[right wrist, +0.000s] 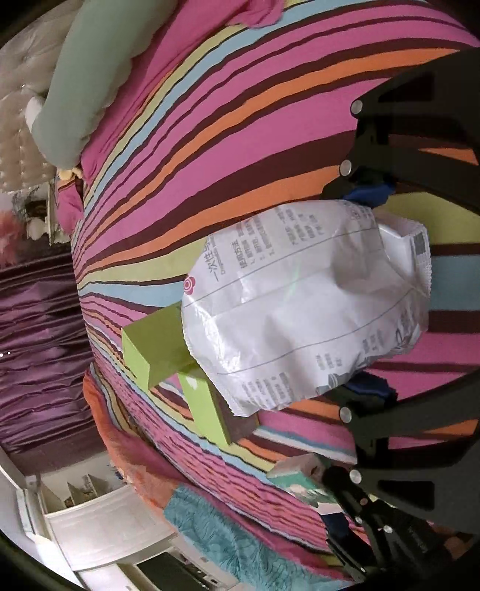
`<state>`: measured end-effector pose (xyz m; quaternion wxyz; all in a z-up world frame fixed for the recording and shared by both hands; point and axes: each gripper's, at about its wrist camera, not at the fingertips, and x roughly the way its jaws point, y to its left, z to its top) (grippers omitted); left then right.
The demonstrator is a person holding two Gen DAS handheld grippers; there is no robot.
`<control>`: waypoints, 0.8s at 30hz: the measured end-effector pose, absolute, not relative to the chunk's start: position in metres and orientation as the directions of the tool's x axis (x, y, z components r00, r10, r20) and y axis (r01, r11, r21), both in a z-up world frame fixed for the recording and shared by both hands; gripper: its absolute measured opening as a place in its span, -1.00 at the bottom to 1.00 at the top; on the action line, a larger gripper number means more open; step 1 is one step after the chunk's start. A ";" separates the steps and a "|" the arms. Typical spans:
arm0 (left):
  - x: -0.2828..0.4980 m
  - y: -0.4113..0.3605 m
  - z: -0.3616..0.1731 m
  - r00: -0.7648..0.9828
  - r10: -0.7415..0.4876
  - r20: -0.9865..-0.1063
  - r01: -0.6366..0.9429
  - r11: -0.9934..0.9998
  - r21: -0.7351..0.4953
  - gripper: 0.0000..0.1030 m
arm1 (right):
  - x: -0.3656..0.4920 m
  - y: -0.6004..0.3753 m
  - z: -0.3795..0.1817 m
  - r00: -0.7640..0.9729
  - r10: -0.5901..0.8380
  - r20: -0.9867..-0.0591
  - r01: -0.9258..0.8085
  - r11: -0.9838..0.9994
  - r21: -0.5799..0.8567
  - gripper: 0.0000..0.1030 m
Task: Collect trash
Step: 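Carry the tissue pack in the left gripper to the wastebasket while the right carries the bag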
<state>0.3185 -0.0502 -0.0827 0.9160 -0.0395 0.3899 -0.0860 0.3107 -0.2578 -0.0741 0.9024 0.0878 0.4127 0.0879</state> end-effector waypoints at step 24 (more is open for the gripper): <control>0.180 -0.002 -0.061 0.699 -0.189 -0.690 0.132 0.982 -0.136 0.14 | 0.171 -0.249 -0.039 0.675 0.278 -0.683 -0.033 0.936 0.349 0.30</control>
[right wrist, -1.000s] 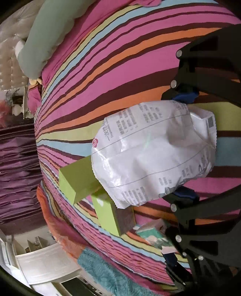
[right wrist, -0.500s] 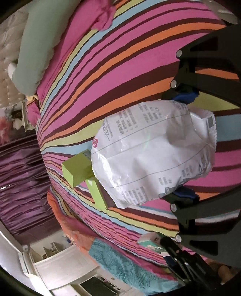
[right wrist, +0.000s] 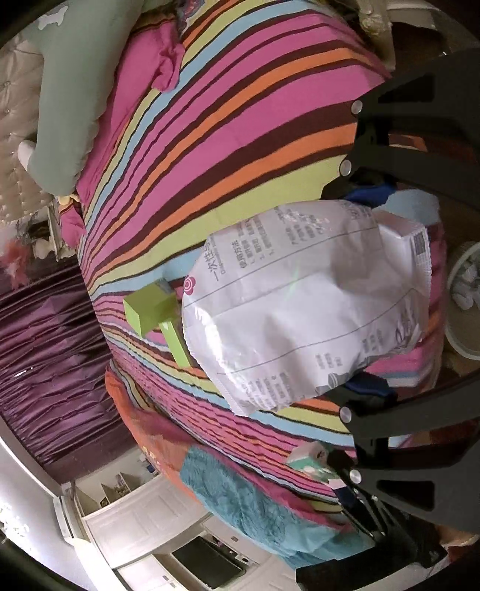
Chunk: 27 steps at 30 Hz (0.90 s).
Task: Collect trash
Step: 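Carry the tissue pack in the left gripper to the wastebasket while the right carries the bag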
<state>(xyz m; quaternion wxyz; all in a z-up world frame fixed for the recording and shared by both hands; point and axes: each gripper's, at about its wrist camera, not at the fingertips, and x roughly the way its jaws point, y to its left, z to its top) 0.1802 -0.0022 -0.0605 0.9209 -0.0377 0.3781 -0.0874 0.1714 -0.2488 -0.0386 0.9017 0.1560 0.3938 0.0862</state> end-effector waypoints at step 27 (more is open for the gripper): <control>0.043 0.013 -0.107 0.612 -0.182 -0.770 0.146 0.983 -0.116 0.14 | 0.052 -0.200 -0.082 0.535 0.364 -0.762 -0.099 0.923 0.371 0.30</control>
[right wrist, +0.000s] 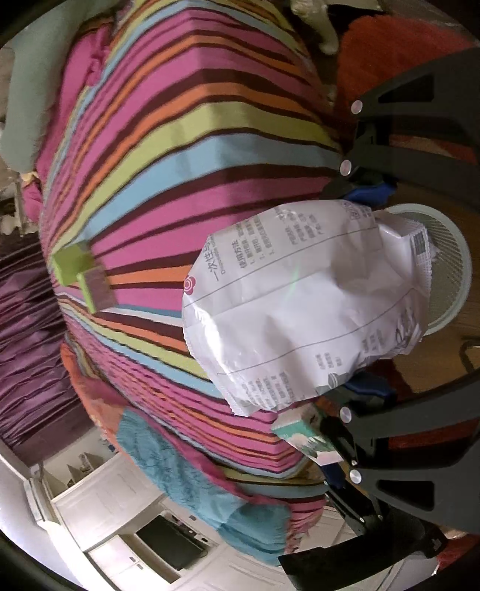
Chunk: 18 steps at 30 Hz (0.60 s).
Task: Collect trash
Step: 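Carry the tissue pack in the left gripper to the wastebasket while the right carries the bag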
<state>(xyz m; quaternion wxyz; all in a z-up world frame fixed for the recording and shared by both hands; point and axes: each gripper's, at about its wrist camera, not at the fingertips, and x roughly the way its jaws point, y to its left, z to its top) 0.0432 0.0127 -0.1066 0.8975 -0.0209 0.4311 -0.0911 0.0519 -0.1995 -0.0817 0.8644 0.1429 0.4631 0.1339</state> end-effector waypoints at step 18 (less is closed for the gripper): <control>0.031 0.006 -0.210 0.296 -0.223 -0.929 0.067 0.975 -0.213 0.14 | 0.030 -0.177 -0.173 0.237 0.389 -0.890 -0.041 0.919 0.391 0.30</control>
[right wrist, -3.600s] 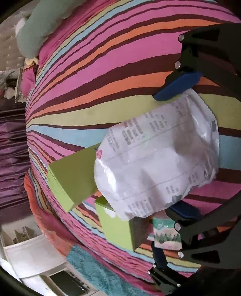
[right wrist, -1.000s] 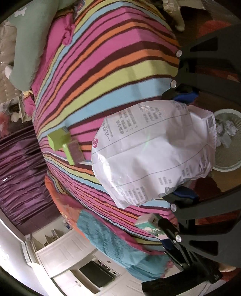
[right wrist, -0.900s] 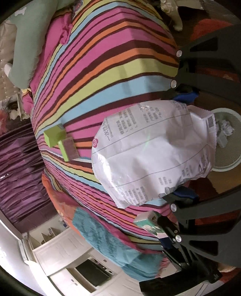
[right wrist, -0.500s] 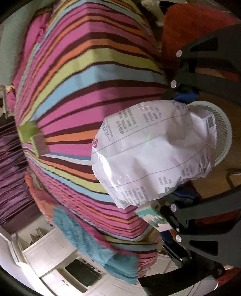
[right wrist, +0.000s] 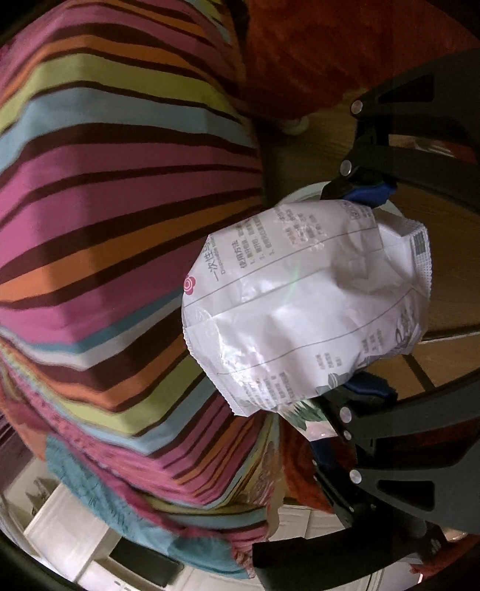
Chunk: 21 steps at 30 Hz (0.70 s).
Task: Collect trash
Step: 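Carry the tissue pack in the left gripper to the wastebasket while the right carries the bag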
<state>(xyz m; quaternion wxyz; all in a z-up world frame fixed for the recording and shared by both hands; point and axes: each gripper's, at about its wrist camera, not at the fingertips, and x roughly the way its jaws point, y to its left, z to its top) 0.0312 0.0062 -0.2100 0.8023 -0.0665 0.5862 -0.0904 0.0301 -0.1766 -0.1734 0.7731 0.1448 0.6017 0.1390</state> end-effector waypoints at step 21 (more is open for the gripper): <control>0.047 -0.007 -0.294 -0.015 -0.238 -0.971 -0.026 0.971 -0.238 0.14 | 0.037 -0.167 -0.267 -0.059 0.403 -0.913 0.190 0.903 0.386 0.30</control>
